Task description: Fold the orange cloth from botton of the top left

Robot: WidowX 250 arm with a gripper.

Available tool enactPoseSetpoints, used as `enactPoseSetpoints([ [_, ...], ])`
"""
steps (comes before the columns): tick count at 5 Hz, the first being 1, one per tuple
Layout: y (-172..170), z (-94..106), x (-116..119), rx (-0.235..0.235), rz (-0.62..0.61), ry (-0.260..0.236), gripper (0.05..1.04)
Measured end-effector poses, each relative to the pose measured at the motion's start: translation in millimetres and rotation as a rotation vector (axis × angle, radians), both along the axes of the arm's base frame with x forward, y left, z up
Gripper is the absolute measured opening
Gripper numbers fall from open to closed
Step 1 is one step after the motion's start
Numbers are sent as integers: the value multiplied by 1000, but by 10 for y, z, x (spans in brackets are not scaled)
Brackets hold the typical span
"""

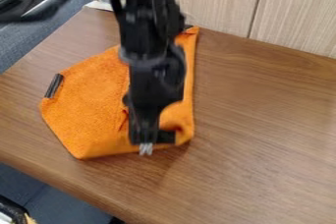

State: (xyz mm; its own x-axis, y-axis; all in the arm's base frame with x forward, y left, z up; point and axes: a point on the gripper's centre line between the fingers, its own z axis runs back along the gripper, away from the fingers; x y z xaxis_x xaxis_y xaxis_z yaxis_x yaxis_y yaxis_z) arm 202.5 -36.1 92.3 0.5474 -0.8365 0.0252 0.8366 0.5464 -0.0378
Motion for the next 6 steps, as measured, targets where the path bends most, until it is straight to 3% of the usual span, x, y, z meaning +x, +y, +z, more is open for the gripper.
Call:
enactPoseSetpoints([
  [1,102,188,278,6,62,-37,70],
  [2,265,225,553,-1,126,-51,70],
  [4,519,65,951,14,226,-69,69],
  [6,713,-267,1123,53,331,-93,69],
])
